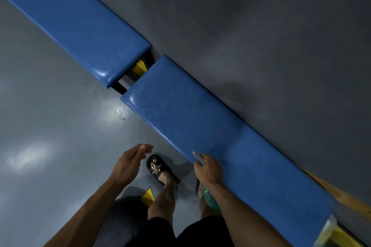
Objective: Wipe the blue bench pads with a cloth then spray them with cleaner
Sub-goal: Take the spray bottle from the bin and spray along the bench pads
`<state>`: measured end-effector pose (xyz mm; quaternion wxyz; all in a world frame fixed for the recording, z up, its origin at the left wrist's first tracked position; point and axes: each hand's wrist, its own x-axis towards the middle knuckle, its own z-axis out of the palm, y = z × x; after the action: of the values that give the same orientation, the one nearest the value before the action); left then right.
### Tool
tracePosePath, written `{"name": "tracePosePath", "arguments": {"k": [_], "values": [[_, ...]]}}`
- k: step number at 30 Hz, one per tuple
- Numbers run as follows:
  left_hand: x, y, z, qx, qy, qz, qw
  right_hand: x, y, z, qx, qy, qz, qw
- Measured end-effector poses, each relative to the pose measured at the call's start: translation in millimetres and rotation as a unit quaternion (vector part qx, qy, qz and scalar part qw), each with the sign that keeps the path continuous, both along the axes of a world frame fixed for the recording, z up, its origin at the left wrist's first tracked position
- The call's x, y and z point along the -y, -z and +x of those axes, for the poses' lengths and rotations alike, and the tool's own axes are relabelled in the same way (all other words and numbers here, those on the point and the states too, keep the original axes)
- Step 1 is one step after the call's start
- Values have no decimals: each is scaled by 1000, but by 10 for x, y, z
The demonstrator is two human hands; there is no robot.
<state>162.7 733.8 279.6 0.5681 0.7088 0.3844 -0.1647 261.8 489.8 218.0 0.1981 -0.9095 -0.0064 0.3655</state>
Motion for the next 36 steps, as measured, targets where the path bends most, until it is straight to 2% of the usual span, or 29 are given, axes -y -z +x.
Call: {"name": "tracePosePath", "arguments": {"k": [3,11,16,20,25,27,31,36], "values": [[-270,48,-21,-2,12,0,1000,-98,-9,223,17,20,-19,999],[-723,23,144,-2,39,4,999,-71,-200,1124,91,170,-6,981],[-816,45,243,1,48,1,999,-45,-82,1317,70,214,-1,974],[-841,47,319,4,47,-3,999,-302,-95,1041,34,173,-1,984],[-885,21,379,3,41,4,999,-699,48,474,6,-1,12,1000],[-908,18,406,-5,32,7,999,-827,77,338,-9,-42,-4,999],[-977,46,427,-13,16,8,1000,-900,123,353,-23,5,-29,999],[-1018,40,520,-19,2,13,1000,-781,110,859,12,57,-15,998]]}}
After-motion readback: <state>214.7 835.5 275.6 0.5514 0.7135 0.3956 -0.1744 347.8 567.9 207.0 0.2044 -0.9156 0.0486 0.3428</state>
